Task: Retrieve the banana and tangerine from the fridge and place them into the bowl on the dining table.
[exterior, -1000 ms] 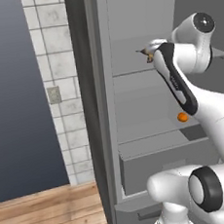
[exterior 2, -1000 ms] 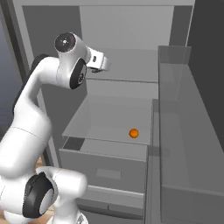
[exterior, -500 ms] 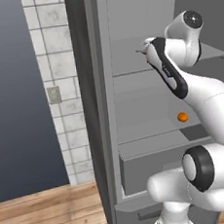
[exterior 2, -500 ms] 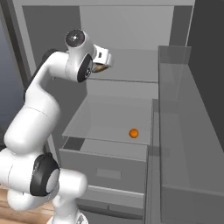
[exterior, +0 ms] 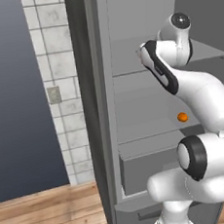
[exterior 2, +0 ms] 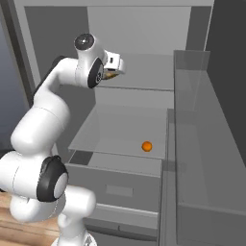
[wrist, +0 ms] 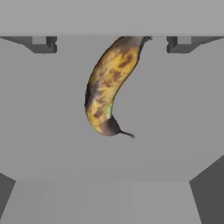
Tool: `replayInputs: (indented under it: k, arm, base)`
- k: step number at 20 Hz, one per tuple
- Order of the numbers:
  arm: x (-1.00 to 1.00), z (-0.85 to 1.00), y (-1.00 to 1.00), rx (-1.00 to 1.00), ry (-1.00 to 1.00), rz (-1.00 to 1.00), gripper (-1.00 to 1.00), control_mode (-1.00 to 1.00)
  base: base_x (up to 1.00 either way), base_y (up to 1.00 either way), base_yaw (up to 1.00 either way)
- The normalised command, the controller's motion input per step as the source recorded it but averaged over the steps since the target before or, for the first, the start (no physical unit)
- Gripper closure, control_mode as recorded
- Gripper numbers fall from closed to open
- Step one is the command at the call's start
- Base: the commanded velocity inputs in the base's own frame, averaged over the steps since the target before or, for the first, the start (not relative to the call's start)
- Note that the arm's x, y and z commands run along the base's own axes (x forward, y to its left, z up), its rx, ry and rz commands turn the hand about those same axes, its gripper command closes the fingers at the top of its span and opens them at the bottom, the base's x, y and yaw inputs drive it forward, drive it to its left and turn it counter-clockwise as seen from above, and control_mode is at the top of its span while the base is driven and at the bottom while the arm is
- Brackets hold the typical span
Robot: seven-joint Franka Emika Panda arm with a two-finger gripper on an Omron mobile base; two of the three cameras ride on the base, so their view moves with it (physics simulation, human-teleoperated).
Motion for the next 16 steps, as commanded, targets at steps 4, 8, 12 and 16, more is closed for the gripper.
replayInputs:
  k: [4, 8, 12, 16]
  arm:
    - [0.30, -0.03, 0.00, -0.02, 0.00, 0.01, -1.00, -1.00]
    - [0.31, -0.07, 0.00, -0.01, 0.00, 0.01, -1.00, -1.00]
    - [0.28, -0.14, 0.00, -0.01, 0.00, 0.01, -1.00, -1.00]
    - [0.19, -0.24, 0.00, -0.02, 0.00, 0.01, -1.00, -1.00]
  base:
    - [0.00, 0.00, 0.00]
    - [0.00, 0.00, 0.00]
    - [0.00, 0.00, 0.00]
    - [0.00, 0.00, 0.00]
